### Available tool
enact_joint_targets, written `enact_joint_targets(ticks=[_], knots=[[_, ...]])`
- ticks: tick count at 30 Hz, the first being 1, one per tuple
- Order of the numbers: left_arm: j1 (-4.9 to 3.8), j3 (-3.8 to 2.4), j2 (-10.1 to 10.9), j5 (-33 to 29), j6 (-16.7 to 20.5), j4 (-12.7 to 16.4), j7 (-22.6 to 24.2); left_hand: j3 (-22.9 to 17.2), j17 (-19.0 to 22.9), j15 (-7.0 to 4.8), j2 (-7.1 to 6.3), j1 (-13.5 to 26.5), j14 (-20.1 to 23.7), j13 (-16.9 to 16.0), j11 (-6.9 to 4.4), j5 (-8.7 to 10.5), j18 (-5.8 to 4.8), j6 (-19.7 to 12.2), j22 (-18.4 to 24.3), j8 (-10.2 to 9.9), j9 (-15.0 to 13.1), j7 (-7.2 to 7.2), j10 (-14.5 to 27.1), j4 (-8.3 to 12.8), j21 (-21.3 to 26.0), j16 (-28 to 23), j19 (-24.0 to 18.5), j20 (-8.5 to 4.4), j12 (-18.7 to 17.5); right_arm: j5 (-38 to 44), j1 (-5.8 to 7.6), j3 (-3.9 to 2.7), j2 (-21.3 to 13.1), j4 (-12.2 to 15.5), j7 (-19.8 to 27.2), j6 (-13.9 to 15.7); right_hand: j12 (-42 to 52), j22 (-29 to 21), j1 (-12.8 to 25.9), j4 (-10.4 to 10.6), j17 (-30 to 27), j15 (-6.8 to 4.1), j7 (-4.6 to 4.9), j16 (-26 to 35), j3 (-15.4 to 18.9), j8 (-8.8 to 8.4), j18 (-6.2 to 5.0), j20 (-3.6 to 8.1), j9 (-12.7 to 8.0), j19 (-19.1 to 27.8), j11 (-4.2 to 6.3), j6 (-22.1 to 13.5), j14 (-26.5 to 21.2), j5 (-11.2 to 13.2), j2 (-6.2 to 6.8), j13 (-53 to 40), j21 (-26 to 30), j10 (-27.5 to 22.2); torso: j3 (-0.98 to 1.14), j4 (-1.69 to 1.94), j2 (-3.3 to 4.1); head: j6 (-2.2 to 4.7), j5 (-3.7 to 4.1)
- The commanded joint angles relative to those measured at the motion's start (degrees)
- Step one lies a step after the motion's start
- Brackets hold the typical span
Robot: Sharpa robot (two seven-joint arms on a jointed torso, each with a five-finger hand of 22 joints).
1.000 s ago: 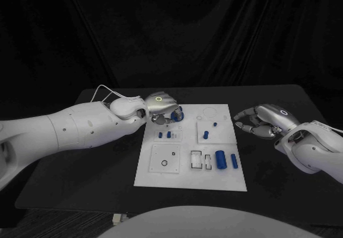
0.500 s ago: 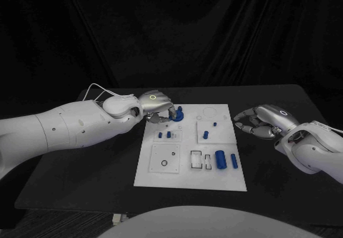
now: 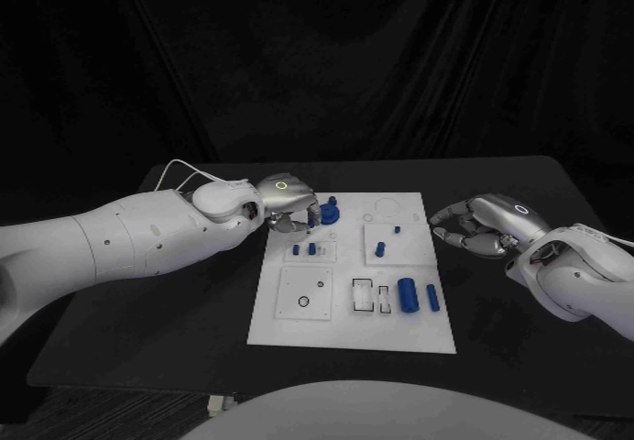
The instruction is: Assemble the parts on the task board
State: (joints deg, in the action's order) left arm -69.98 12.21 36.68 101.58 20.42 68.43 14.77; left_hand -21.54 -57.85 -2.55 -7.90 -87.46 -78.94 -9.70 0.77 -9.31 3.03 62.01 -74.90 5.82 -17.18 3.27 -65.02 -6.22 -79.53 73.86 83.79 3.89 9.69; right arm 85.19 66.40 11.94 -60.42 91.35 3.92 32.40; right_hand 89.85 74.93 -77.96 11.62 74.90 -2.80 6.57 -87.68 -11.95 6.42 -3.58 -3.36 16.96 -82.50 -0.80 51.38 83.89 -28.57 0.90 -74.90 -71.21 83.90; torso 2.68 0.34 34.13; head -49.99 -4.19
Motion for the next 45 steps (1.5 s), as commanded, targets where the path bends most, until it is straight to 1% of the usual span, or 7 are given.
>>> enact_joint_targets(ticks=[1,15,26,28,32,45], knots=[[0.27,-0.06,-0.26,-0.01,-0.6,-0.3,-0.3,-0.29,0.01,0.17,0.13,-0.15,0.28,-0.05,-0.08,0.07,-0.6,0.13,-11.87,-0.1,0.02,0.29,-0.42,-0.05,0.2,-0.31,0.78,0.09,-0.23,0.07,-0.16,-0.03,0.1,-0.06,-0.88,-0.49,-0.35,9.44,-0.18,-0.12,12.83,0.07,-0.09,0.22,-0.44,0.31,-0.57,-0.09,-0.08,-0.12,-0.29,0.35,5.39,-0.34,0.29,-14.4,0.25,5.52,0.01,0.0,0.01,-0.01,-0.13],[1.54,-0.06,-1.28,-0.01,-0.43,-2.46,-0.82,-0.34,0.1,0.23,0.04,-0.22,0.32,-0.11,-0.03,0.01,-0.61,0.05,-11.88,-0.22,0.05,0.32,-0.7,0.05,0.15,-0.37,0.8,0.1,-0.27,0.07,-0.21,-0.03,0.2,-0.15,-0.93,-0.73,-0.35,9.44,-0.18,-0.12,12.83,0.07,-0.09,0.22,-0.44,0.31,-0.57,-0.09,-0.08,-0.12,-0.29,0.35,5.39,-0.34,0.29,-14.4,0.25,5.52,-0.01,0.01,0.02,-0.01,-0.09],[1.88,-0.06,-1.83,-0.01,-0.69,-3.18,-1.18,-0.36,0.28,0.25,0.04,-0.23,0.4,-0.15,-0.02,0.02,-0.6,0.09,-11.87,-0.23,0.05,0.34,-0.86,0.07,0.21,-0.47,0.76,0.11,-0.24,0.07,-0.27,-0.03,0.29,-0.17,-0.89,-0.84,-0.39,9.41,-0.22,-0.16,12.8,0.09,-0.07,0.25,-0.52,0.32,-0.59,-0.1,-0.09,-0.08,-0.32,0.37,5.37,-0.34,0.27,-14.35,0.35,5.49,-0.01,0.0,0.01,-0.01,-0.03],[2.0,-0.06,-1.99,-0.01,-0.77,-3.45,-1.29,-0.35,0.96,0.26,0.02,-0.22,0.65,-0.18,-0.01,0.03,-0.52,0.1,-11.77,-0.25,0.05,0.34,-0.96,0.09,0.53,-0.83,0.59,0.11,-0.23,0.06,-0.33,-0.03,0.27,-0.16,-0.88,-0.86,-0.39,9.41,-0.22,-0.16,12.8,0.09,-0.07,0.25,-0.52,0.32,-0.59,-0.1,-0.09,-0.08,-0.32,0.37,5.37,-0.34,0.27,-14.35,0.35,5.49,0.01,0.0,0.0,-0.01,0.02],[2.21,-0.06,-2.17,0.0,-0.8,-3.73,-1.37,-0.35,0.96,0.26,0.02,-0.22,0.65,-0.18,-0.01,0.03,-0.52,0.1,-11.77,-0.25,0.05,0.34,-0.96,0.09,0.53,-0.83,0.59,0.11,-0.23,0.06,-0.46,-0.03,0.21,-0.15,-0.88,-0.9,-0.37,9.42,-0.24,-0.18,12.79,0.1,-0.07,0.27,-0.56,0.32,-0.59,-0.11,-0.09,-0.08,-0.33,0.38,5.37,-0.34,0.25,-14.38,0.35,5.51,0.0,0.0,0.01,-0.01,0.11],[2.64,-0.06,-2.37,0.0,-1.84,-3.88,-1.62,-0.36,1.43,0.25,-0.01,-0.22,0.92,-0.27,-0.02,0.07,-0.46,0.18,-11.68,-0.26,0.05,0.32,-1.2,0.14,0.83,-1.14,0.42,0.13,-0.24,-0.21,-0.99,-0.03,0.4,-0.33,-0.87,-1.09,-0.42,9.39,-0.33,-0.25,12.77,0.12,-0.07,0.29,-0.68,0.33,-0.61,-0.12,-0.1,-0.04,-0.37,0.4,5.36,-0.36,0.16,-14.31,0.46,5.45,0.01,0.01,0.01,-0.01,0.04]])
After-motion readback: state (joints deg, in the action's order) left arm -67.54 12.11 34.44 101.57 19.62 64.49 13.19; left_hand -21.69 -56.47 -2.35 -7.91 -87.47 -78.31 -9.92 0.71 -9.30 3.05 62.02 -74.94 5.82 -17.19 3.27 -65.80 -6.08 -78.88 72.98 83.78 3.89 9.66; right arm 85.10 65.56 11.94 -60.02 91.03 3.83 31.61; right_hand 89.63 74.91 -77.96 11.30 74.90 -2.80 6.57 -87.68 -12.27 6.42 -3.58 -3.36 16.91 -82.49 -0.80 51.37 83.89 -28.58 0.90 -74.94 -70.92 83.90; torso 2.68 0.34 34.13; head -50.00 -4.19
